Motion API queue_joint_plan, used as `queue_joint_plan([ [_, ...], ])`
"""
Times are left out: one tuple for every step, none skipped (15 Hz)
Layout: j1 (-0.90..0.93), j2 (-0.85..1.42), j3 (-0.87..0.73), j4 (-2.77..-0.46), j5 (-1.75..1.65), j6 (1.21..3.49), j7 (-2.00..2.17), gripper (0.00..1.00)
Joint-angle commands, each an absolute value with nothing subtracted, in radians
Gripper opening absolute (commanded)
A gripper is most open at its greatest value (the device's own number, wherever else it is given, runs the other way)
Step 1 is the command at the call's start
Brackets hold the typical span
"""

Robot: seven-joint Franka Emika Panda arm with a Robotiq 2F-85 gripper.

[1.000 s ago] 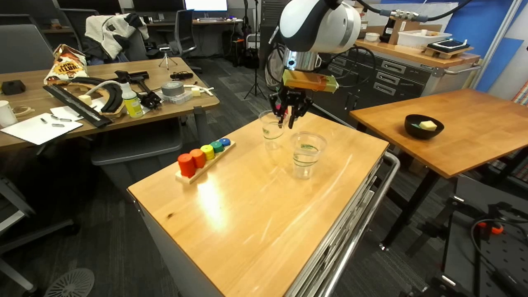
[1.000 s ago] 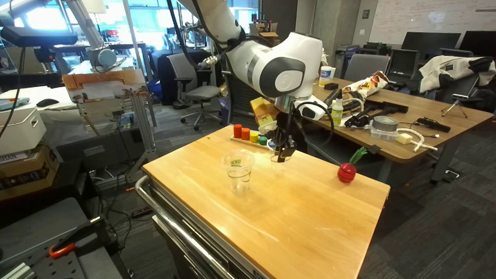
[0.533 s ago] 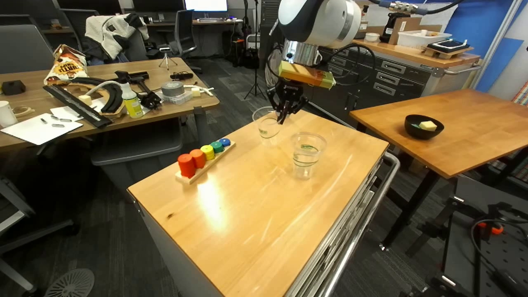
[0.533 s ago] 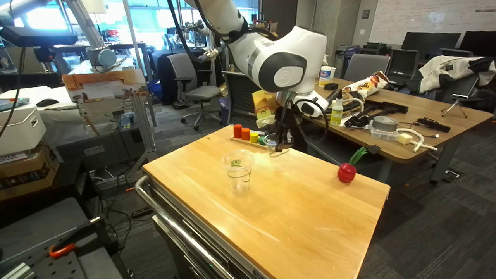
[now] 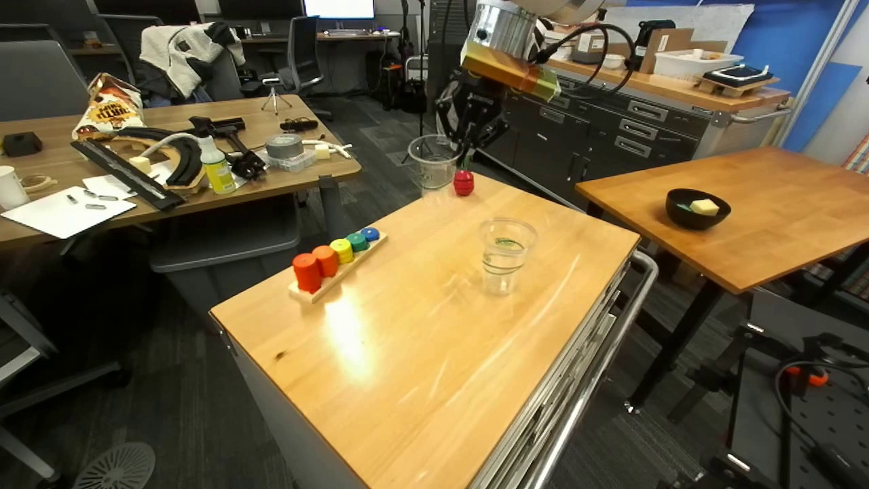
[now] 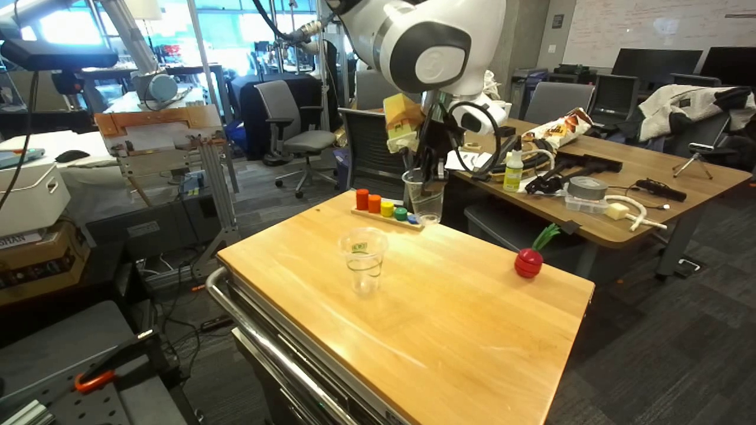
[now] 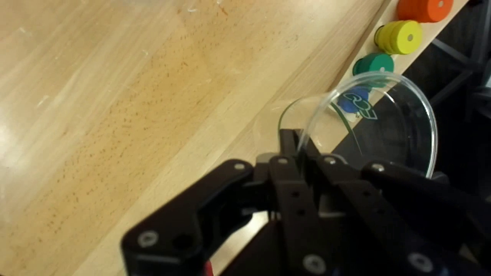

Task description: Stack the cups into the middle cup

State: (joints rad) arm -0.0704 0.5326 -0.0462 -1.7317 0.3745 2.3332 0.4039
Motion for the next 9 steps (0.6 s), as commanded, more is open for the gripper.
queue_joint_plan([
  [-0.067, 0.306, -0.059, -1.907, 0.369, 2.290, 0.405, 0.01],
  [-0.065, 0.254, -0.062, -1.947, 0.366, 2.282, 0.402, 0.01],
  [-0.063, 0.199, -0.063, -1.991, 0.366, 2.272, 0.403, 0.01],
  [-0.064, 0.144, -0.061, -2.042, 0.372, 2.269, 0.394, 0.01],
  [-0.061, 0.089, -0.060, -2.091, 0.372, 2.262, 0.397, 0.01],
  [-0.059, 0.035, -0.057, -2.146, 0.378, 2.258, 0.393, 0.01],
  [-0.058, -0.008, -0.054, -2.190, 0.384, 2.255, 0.392, 0.01],
  [-0.054, -0.046, -0.049, -2.236, 0.388, 2.259, 0.389, 0.01],
  [-0.051, -0.079, -0.045, -2.277, 0.387, 2.263, 0.389, 0.01],
])
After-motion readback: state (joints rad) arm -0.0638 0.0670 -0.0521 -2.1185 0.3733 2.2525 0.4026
